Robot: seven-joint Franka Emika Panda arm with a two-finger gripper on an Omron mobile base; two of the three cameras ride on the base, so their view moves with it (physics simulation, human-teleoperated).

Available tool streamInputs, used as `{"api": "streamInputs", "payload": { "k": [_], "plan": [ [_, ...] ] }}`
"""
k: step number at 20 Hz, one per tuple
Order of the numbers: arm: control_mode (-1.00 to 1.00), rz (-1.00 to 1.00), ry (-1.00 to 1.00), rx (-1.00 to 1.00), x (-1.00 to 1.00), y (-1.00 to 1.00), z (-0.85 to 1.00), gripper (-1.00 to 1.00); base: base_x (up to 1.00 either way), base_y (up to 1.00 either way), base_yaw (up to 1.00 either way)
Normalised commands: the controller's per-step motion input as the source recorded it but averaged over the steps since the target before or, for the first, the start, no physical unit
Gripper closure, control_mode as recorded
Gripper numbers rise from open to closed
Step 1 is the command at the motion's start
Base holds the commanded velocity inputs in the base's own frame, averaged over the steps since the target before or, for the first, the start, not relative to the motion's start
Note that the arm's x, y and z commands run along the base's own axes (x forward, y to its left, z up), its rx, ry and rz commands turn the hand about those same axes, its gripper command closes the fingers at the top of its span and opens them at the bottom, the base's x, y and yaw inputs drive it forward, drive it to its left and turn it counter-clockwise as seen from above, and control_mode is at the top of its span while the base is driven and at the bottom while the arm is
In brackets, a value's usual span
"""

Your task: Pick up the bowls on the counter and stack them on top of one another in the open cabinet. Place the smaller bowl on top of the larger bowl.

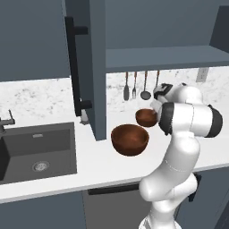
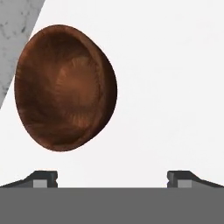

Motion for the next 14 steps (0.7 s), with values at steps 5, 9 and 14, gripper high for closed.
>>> {"api": "streamInputs", "payload": {
  "k": [5, 9, 14],
  "plan": [
    [-1.0, 0.0, 0.01, -0.03, 0.43, 0.0, -0.32, -1.0, 0.0, 0.0, 0.0],
    [-1.0, 0.0, 0.01, 0.0, 0.4, 0.0, -0.2, -1.0, 0.0, 0.0, 0.0],
    [-1.0, 0.0, 0.01, 0.0, 0.39, -0.01, -0.19, -1.0, 0.0, 0.0, 0.0]
  ]
}}
